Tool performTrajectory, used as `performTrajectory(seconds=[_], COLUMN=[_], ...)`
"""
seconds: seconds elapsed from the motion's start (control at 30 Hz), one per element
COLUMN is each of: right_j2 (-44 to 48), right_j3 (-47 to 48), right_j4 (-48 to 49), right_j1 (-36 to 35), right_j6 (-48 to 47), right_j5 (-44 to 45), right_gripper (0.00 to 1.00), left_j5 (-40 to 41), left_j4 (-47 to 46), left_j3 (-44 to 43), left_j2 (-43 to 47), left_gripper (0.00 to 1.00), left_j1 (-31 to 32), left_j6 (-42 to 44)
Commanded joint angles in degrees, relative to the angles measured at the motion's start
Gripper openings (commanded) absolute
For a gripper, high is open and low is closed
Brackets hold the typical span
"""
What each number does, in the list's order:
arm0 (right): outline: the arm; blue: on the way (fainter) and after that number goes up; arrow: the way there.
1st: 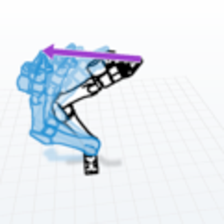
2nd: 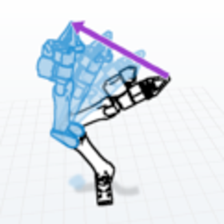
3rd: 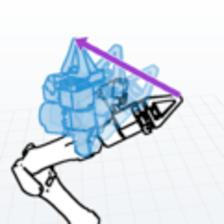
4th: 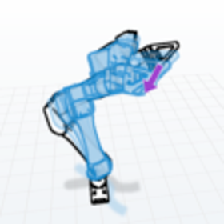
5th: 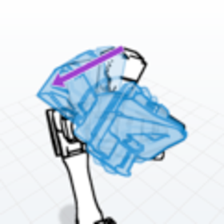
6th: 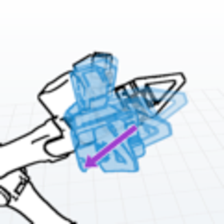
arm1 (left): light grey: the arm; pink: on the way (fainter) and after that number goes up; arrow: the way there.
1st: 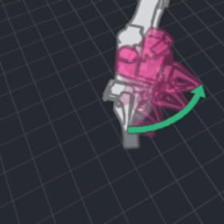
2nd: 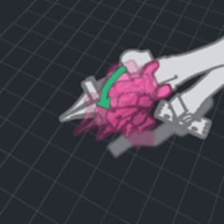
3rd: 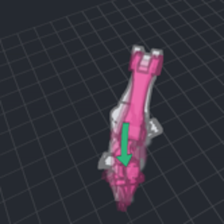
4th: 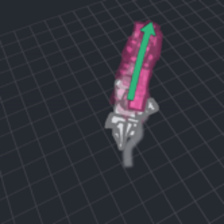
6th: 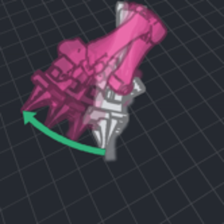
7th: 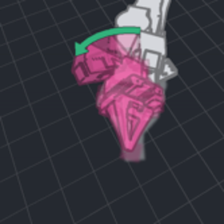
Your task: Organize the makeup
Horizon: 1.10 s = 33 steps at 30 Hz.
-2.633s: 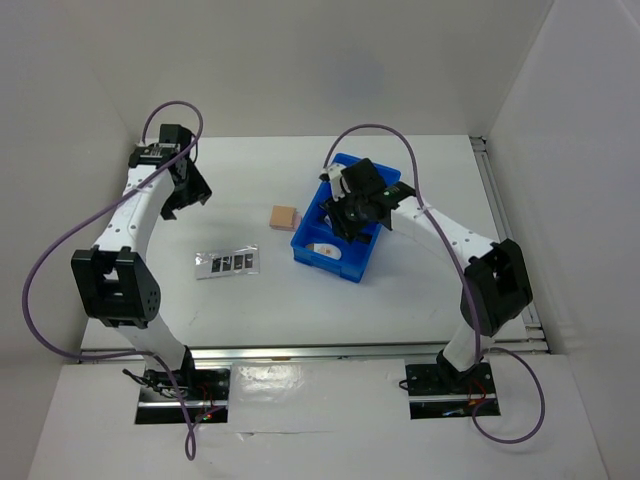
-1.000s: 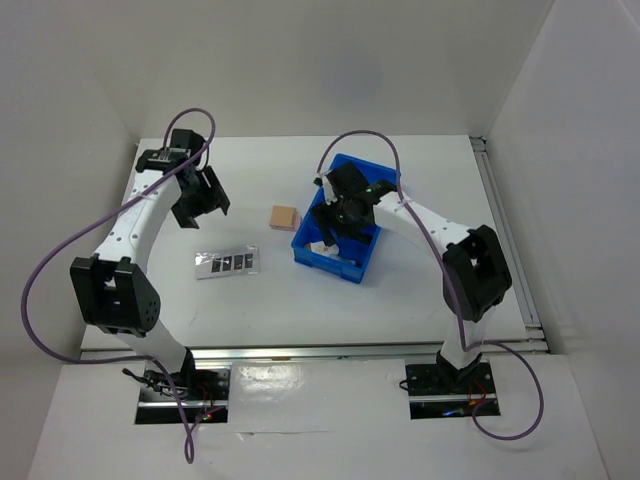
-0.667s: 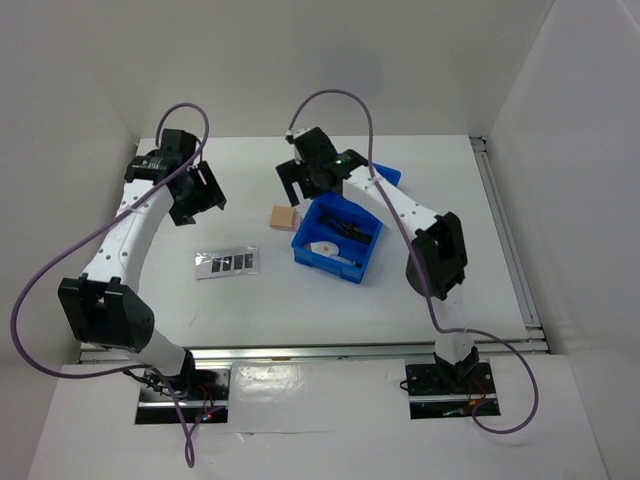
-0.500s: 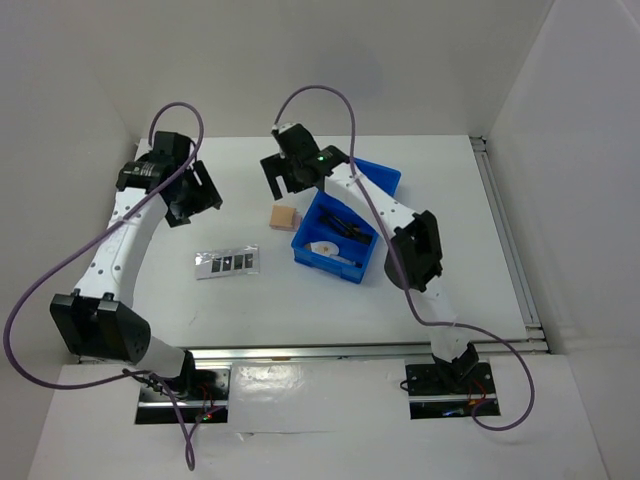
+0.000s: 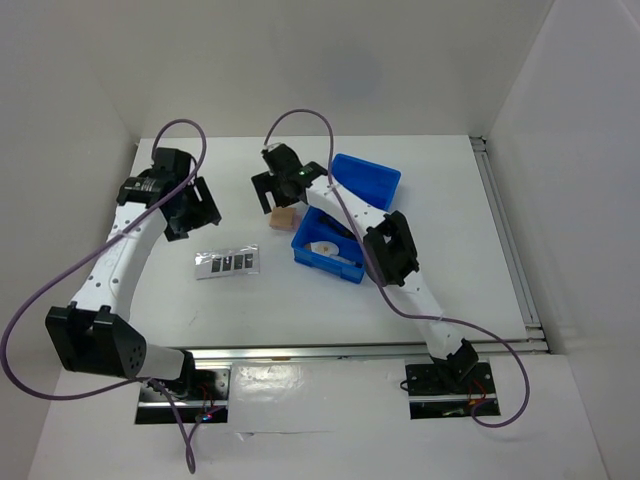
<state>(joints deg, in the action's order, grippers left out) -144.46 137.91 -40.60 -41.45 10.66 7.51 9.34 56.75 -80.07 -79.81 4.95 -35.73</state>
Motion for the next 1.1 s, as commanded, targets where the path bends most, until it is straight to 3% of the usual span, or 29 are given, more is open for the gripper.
performTrajectory(seconds=[0.0, 0.73, 1.07], right_j2=[-1.3, -7.3, -7.9], right_j3=[3.2, 4.2, 4.2], right_j4=[2.7, 2.6, 3.9], right_j1=[-0.5, -1.5, -5.4], right_j6=[0.9, 0.8, -5.6], right_j5=[-1.3, -2.5, -0.2], right_gripper=[1.00, 1.00, 1.00], left_j5=[0.5, 1.6, 2.1], left_j4=[-2.0, -3.6, -4.1], left_j3=[0.7, 4.5, 5.0], left_j2=[2.7, 3.8, 3.8], left_gripper=[0.84, 0.84, 0.84], left_j1=[-0.3, -0.3, -0.3], left_j6=[1.5, 2.1, 2.1])
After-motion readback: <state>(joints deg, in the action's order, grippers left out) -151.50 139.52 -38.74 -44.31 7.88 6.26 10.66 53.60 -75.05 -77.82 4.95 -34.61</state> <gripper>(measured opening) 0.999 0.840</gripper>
